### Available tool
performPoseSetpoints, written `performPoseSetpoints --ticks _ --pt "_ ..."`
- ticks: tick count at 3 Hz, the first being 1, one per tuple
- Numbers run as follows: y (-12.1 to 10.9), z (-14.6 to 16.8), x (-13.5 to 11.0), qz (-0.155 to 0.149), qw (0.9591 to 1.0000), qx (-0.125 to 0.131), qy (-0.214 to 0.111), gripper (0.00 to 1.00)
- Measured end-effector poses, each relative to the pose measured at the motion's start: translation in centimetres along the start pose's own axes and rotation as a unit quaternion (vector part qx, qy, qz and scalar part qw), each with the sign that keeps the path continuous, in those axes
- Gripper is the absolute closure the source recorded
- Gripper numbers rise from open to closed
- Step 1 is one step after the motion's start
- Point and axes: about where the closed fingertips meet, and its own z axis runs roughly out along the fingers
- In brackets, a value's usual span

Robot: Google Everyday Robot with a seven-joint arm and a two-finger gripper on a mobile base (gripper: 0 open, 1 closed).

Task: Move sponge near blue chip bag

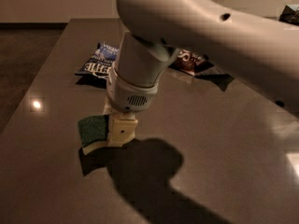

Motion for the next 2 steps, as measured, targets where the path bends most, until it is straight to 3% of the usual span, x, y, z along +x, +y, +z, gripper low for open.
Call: performPoseSetpoints --ticks 2 --pt "-7.0 -1.3 1.1 0.018 0.9985 0.051 0.008 1.0"
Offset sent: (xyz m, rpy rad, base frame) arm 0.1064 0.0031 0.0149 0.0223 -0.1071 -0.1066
